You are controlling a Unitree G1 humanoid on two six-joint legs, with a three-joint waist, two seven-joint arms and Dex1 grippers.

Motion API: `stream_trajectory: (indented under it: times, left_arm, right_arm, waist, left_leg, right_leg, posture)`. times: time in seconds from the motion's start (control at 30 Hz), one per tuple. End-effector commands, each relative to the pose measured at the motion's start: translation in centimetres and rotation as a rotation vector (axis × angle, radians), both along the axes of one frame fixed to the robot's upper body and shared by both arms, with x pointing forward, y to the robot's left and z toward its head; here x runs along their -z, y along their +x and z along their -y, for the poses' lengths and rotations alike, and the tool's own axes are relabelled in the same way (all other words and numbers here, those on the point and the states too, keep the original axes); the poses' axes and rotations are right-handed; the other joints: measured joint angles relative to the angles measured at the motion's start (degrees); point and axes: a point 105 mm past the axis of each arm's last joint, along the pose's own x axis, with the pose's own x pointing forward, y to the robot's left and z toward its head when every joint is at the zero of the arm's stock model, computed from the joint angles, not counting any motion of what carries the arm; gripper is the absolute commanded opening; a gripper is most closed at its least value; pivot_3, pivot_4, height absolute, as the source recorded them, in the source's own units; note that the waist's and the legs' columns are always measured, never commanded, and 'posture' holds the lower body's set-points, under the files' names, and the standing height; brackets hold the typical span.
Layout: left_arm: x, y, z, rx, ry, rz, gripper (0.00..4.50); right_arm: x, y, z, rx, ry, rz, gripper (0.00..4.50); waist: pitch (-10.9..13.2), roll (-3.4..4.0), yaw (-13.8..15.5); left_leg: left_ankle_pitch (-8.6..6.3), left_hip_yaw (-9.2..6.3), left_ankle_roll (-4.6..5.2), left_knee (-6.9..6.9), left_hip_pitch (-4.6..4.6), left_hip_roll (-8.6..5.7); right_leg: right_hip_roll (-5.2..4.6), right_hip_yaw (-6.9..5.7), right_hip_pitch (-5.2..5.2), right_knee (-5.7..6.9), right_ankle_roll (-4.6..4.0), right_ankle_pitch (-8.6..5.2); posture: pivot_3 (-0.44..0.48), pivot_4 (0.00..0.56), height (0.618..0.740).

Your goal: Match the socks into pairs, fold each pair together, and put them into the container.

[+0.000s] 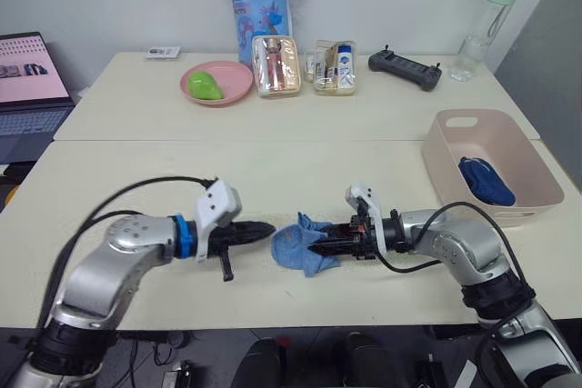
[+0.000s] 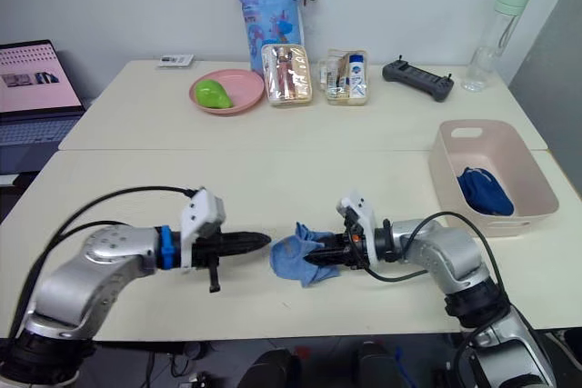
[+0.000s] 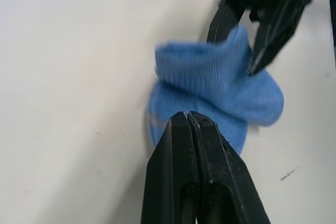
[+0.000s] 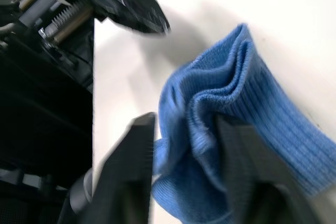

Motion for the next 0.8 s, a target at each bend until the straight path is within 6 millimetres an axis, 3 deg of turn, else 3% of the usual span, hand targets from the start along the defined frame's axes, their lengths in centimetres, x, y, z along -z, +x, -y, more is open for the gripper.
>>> stream_trajectory:
  times: [0.03, 0.07, 0.23, 0.4, 0.57, 0.8]
  left_arm:
    - [-1.8, -0.2, 1.0, 0.054, -0.031, 0.06, 0.0]
    - [-1.9, -0.2, 1.4, 0.063, -0.041, 0.064, 0.0]
    - [-0.4, -0.4, 3.1, 0.111, -0.055, 0.055, 0.0]
    - [2.8, -0.4, 4.4, 0.132, -0.005, 0.019, 0.0]
    - [7.9, -0.1, 1.6, 0.08, 0.184, -0.017, 0.0]
    - [9.2, -0.4, 1.3, 0.07, 0.181, -0.024, 0.0]
  right_arm:
    - [-3.6, -1.0, 0.0, -0.059, 0.087, 0.016, 3.3]
    - [-4.1, -1.2, 0.2, -0.064, 0.094, 0.015, 3.63]
    - [-4.8, -0.8, 1.4, -0.021, 0.07, 0.025, 3.63]
    - [-1.9, 1.2, 3.9, 0.136, -0.1, 0.047, 3.63]
    - [0.6, 1.3, 4.1, 0.158, -0.233, 0.02, 3.63]
    - [2.2, 1.4, 2.5, 0.162, -0.245, -0.097, 3.63]
  waist:
    - [0.0, 0.0, -0.1]
    - [0.0, 0.0, -0.1]
    - [0.0, 0.0, -0.1]
    - [0.0, 0.0, -0.1]
    - [0.0, 0.01, -0.5]
    - [0.0, 0.03, -0.3]
  left_leg:
    - [0.0, 0.01, 0.0, 0.0, 0.01, 0.0]
    - [0.0, 0.0, 0.0, 0.0, 0.01, 0.0]
    - [0.0, 0.02, 0.0, -0.01, 0.0, 0.0]
    - [0.0, 0.06, 0.0, -0.01, 0.0, -0.02]
    - [0.0, 0.09, 0.01, -0.07, 0.06, 0.02]
    - [0.0, 0.09, 0.01, -0.06, 0.08, 0.04]
  right_leg:
    - [0.0, 0.01, 0.0, 0.0, 0.0, 0.0]
    - [0.0, 0.0, 0.0, 0.01, 0.0, 0.0]
    - [0.01, 0.01, 0.0, 0.0, 0.0, 0.0]
    - [0.0, 0.03, 0.0, -0.01, 0.0, 0.0]
    - [0.04, 0.06, -0.02, 0.02, 0.0, 0.0]
    - [0.03, 0.06, 0.01, 0.02, -0.01, 0.0]
  posture:
    - [0.0, 0.15, 0.74]
    - [0.0, 0.15, 0.74]
    - [0.0, 0.15, 0.74]
    - [0.0, 0.15, 0.74]
    - [0.0, 0.15, 0.74]
    - [0.0, 0.15, 0.74]
